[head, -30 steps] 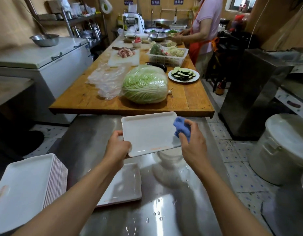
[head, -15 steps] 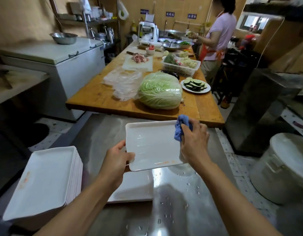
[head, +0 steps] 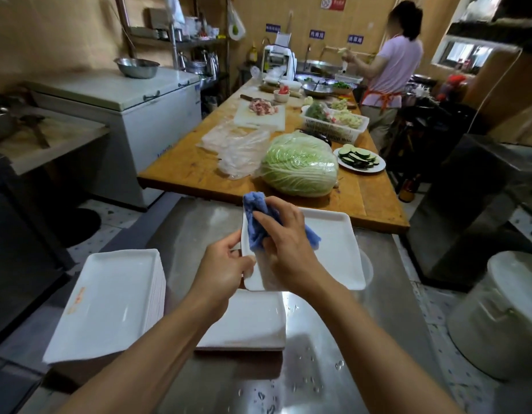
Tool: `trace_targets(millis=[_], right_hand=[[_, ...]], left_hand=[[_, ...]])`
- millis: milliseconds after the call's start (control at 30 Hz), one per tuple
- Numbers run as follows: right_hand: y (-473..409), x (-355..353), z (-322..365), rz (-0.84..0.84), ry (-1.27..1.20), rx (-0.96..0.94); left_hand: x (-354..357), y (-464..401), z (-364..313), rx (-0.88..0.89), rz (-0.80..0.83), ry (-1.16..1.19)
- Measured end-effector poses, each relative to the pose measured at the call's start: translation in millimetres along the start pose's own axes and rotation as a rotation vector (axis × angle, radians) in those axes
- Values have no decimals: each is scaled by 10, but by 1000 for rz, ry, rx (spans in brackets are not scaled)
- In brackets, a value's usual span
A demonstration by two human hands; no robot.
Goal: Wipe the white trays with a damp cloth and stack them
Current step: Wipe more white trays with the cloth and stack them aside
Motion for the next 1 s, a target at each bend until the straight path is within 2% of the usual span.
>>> trace_targets(millis=[300,467,667,767,900,1000], right_hand=[[271,52,54,174,-144,75],[457,97,120,151,-138,65],[600,16,34,107,32,20],[734,-236,-202,25,125,87],[843,-517,-538,-44,280,234],[733,-493,-524,-23,242,252]], left_hand=[[-107,-46,47,-8,35,78],[-147,-98,33,-23,-16,99],[-111,-110,76,-60,-58,133],[-199,-147,89,-82,-96,157],[-215,-120,109,-102,-63,158],[-94,-78,124,-100,-4,159]])
Point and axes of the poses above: each hand's wrist, its own y-axis away from the middle knuckle, its own x-axis out of the palm, z = x × y, the point moved 9 cm from there along -y, towards the middle knuckle, and after that the axes turned 11 degrees about -y, right-handed, at the moved point
